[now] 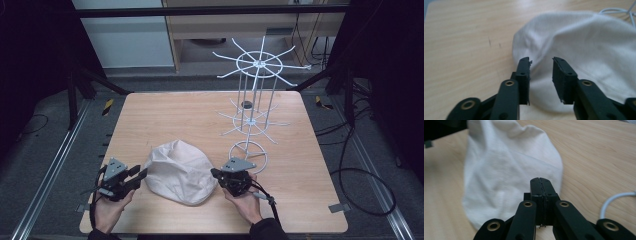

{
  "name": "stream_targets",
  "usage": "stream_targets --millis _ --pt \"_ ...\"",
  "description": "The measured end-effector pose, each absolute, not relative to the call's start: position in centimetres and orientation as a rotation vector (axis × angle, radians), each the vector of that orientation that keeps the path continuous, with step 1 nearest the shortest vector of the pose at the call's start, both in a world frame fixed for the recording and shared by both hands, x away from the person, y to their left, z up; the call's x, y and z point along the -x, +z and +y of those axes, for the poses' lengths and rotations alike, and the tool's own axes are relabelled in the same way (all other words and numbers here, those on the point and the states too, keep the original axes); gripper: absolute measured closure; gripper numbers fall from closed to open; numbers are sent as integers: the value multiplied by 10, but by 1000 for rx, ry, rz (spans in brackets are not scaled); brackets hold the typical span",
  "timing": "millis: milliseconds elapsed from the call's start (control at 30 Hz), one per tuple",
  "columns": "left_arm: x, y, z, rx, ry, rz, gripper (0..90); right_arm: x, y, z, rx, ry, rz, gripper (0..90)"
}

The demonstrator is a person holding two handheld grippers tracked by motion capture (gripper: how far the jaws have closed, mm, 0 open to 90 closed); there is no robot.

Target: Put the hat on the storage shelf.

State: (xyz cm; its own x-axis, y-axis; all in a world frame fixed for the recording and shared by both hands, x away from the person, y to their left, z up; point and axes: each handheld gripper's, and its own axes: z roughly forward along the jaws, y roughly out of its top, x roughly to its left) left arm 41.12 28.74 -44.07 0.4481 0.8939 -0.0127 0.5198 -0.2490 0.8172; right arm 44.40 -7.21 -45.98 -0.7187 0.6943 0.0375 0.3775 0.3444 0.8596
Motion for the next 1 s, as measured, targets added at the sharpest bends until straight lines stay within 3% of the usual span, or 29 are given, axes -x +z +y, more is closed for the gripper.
stream_targets --millis 100,200,500,1000 --pt "-403 -450 286 -1952 543 1187 830 -452 -469 -74 -982 1252 2282 900" --pt "-401 -451 275 -1962 537 1164 894 -457 -479 -73 -1006 1192 2299 900" --pt "-421 -475 241 -2107 555 1174 897 -458 -489 -66 -1003 1130 2352 900" --pt "-459 -476 257 -1990 582 1294 898 -436 -486 -40 -870 1263 2465 900"
